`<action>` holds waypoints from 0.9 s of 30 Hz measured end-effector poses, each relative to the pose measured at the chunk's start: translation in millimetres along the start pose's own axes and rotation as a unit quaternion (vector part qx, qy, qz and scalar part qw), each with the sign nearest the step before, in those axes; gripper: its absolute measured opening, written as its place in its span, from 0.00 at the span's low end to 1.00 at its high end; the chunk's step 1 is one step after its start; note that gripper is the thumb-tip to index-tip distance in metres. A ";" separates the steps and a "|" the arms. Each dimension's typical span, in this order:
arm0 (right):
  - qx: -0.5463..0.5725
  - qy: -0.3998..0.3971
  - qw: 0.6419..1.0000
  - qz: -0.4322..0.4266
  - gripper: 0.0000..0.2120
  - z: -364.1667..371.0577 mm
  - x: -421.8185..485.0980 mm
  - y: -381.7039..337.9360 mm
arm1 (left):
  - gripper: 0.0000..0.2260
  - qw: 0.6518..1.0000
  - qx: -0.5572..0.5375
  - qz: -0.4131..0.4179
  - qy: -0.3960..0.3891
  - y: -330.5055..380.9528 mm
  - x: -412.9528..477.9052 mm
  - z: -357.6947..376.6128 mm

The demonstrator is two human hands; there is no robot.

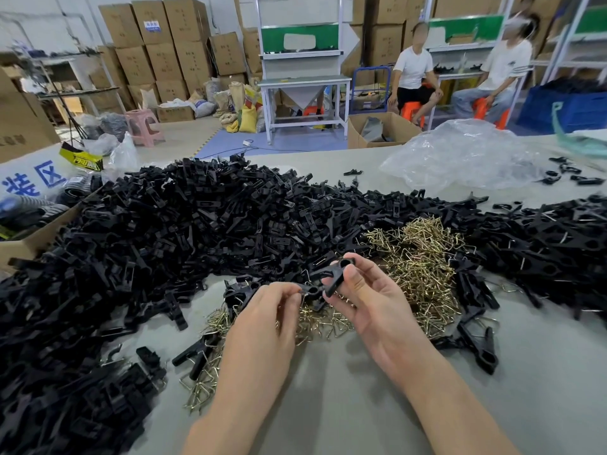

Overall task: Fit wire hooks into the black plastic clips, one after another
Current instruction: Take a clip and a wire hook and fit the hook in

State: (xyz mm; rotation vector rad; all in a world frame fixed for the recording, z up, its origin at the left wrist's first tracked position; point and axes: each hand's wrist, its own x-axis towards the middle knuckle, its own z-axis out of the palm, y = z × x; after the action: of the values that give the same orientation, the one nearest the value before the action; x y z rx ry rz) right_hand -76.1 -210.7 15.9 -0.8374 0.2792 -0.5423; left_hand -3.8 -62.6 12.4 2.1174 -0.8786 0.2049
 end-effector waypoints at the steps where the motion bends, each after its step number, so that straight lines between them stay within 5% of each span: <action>1: 0.001 -0.011 1.000 0.005 0.12 0.4 -0.5 0.2 | 0.08 1.000 0.015 0.017 -0.007 0.1 -0.4 0.2; 3: -0.006 -0.029 0.999 0.014 0.14 1.0 -1.4 0.9 | 0.09 0.995 0.071 0.059 -0.030 -2.3 -0.5 -0.5; 8: -0.017 -0.035 0.999 0.027 0.17 1.6 -3.2 1.5 | 0.32 0.980 0.165 0.091 -0.067 -8.2 2.1 -7.3; 12: -0.022 -0.035 0.998 0.037 0.17 1.5 -2.8 1.4 | 0.25 0.984 0.140 0.108 -0.010 -11.3 6.8 -13.3; 15: -0.015 -0.032 0.999 0.040 0.15 2.6 -3.3 1.4 | 0.14 0.995 0.052 0.085 0.031 -6.4 7.7 -15.6; 18: 0.000 -0.031 0.999 0.031 0.14 3.2 -3.8 1.3 | 0.11 0.993 -0.103 -0.024 0.056 0.5 7.9 -13.8; 23: 0.020 -0.057 0.998 0.020 0.14 3.3 -4.3 2.0 | 0.08 0.887 -0.409 -0.213 -0.004 7.2 10.6 -11.7; 27: 0.020 -0.069 0.997 0.004 0.11 2.5 -2.7 3.3 | 0.07 0.834 -0.483 -0.263 -0.046 11.9 10.5 -9.9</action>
State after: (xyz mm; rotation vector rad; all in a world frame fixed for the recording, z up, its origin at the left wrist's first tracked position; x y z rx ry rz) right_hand -76.2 -205.8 15.0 -0.8314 0.1452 -0.4788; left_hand -2.3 -65.7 30.7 1.3075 -0.2794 -0.5381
